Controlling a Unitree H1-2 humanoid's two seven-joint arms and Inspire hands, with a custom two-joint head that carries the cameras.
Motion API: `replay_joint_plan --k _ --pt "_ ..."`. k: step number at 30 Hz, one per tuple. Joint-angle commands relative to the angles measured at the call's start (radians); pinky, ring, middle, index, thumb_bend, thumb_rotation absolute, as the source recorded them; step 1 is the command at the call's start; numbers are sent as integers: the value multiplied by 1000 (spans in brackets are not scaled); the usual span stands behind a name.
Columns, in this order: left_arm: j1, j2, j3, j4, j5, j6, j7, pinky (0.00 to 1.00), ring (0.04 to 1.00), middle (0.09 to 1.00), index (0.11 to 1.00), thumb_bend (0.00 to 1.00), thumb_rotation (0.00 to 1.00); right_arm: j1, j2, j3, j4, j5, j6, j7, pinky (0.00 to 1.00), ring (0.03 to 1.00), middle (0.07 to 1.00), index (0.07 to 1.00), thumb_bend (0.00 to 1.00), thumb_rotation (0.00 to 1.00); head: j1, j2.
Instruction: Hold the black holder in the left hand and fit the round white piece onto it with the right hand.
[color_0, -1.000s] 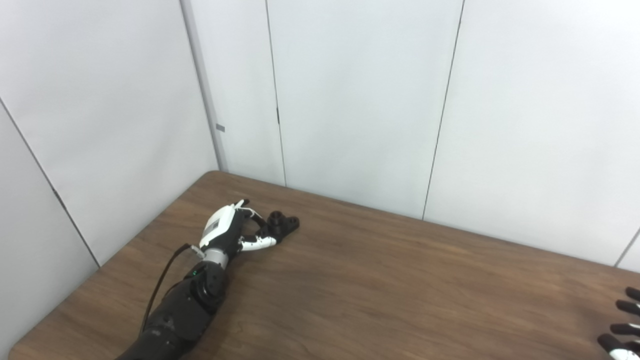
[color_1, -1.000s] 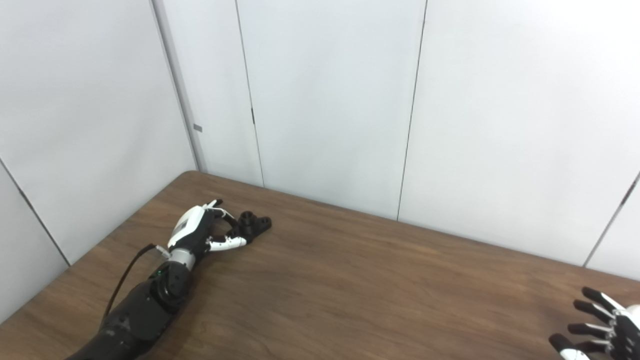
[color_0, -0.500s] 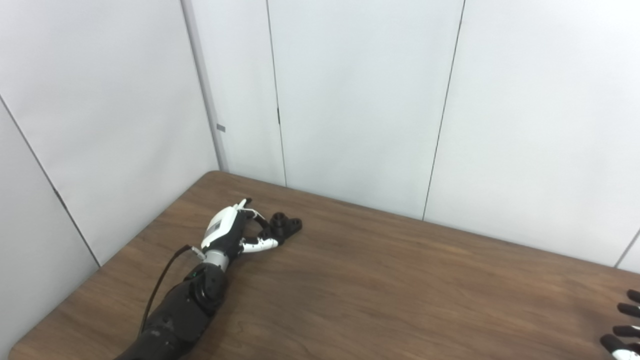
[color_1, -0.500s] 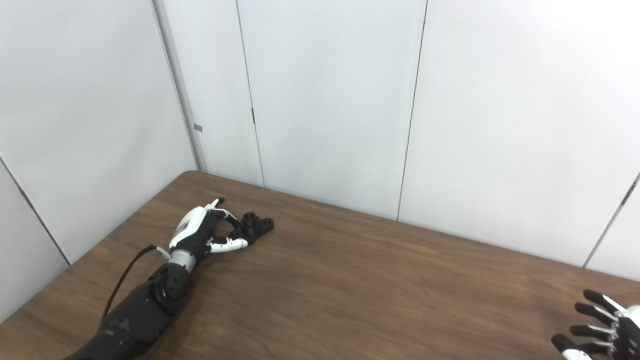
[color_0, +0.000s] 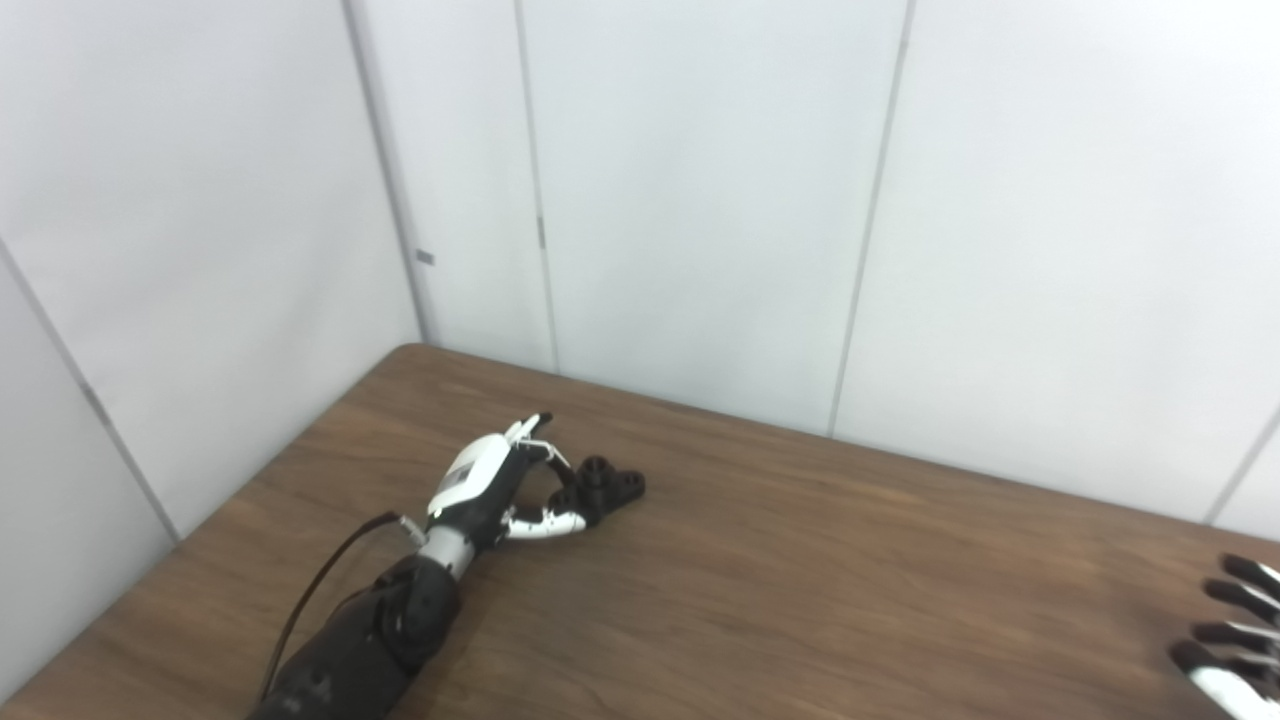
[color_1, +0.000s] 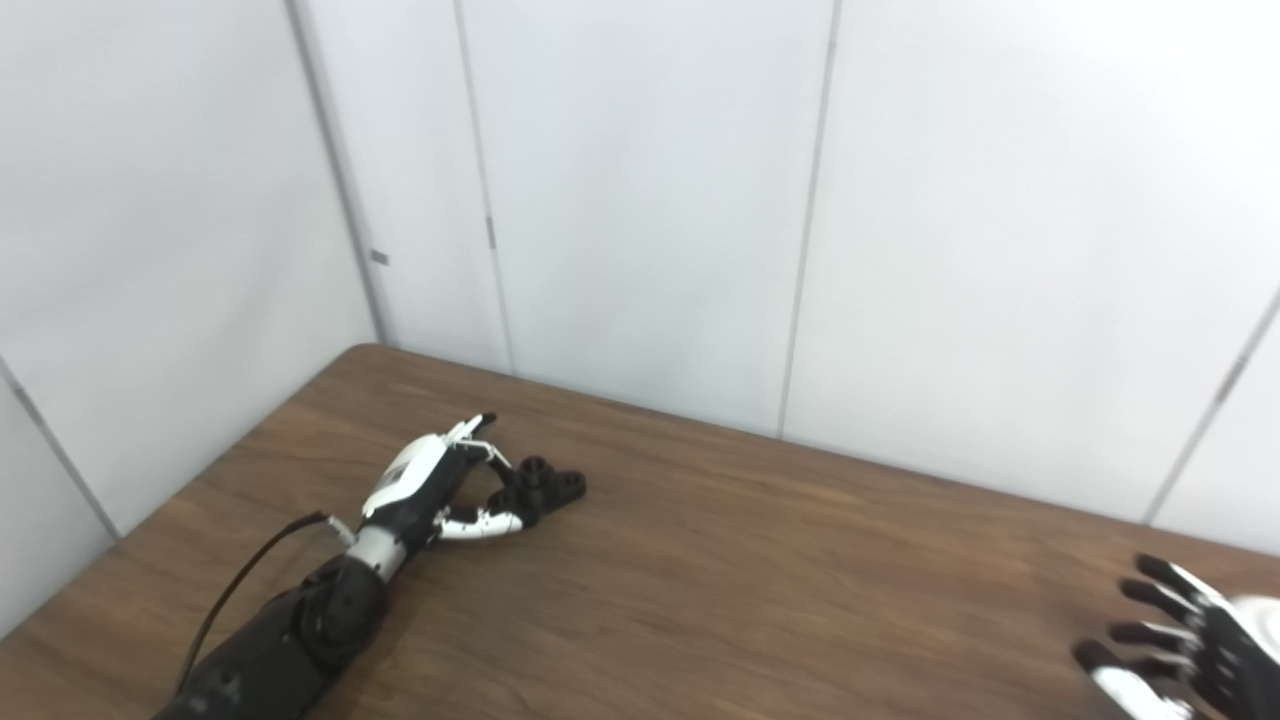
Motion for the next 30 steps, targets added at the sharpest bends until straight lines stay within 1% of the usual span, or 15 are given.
replay_joint_plan --k 1,5,7,9,11,12,14,18,22,27,30 --pt "68 -77 -95 -25 48 -39 -130 1000 1000 970 484 525 61 -39 -6 -1 -37 -10 -20 -18 536 657 793 835 553 396 -29 7" --pt "76 -89 -134 -92 51 -45 -158 1000 1000 969 483 525 62 -41 2 4 -46 -22 -16 -21 552 666 800 842 546 361 -72 19" --pt "76 -93 -159 -126 51 -49 -180 1000 1000 967 483 525 61 -45 9 5 -62 -23 2 -19 563 670 803 843 544 326 -104 27" --pt "75 -97 -179 -151 43 -62 -199 1000 1000 961 483 524 62 -49 16 3 -74 -17 18 -17 623 691 803 836 551 323 -123 34" --pt "73 -101 -197 -175 29 -75 -227 1000 1000 964 483 524 62 -52 17 2 -73 -19 12 -20 677 706 794 826 563 333 -140 38" --pt "72 -102 -205 -188 25 -76 -241 1000 1000 964 483 524 63 -53 16 2 -72 -23 6 -23 683 706 790 822 572 340 -154 42" --pt "71 -103 -222 -209 29 -77 -264 1000 1000 962 482 524 65 -54 17 1 -75 -31 7 -27 673 705 787 817 594 357 -170 46" --pt "71 -106 -253 -247 22 -87 -317 1000 1000 970 483 524 64 -54 20 0 -77 -40 1 -33 676 693 780 811 609 347 -214 56" --pt "68 -118 -287 -267 24 -109 -361 1000 1000 971 483 524 65 -57 23 0 -78 -37 -5 -29 623 693 778 816 632 381 -244 60" --pt "59 -137 -318 -280 30 -114 -401 1000 1000 970 482 524 63 -61 21 2 -76 -47 -19 -30 598 703 778 819 627 376 -275 66" --pt "48 -149 -329 -262 33 -144 -409 1000 1000 964 482 524 64 -64 22 2 -82 -45 -11 -28 595 701 784 824 618 366 -295 68"
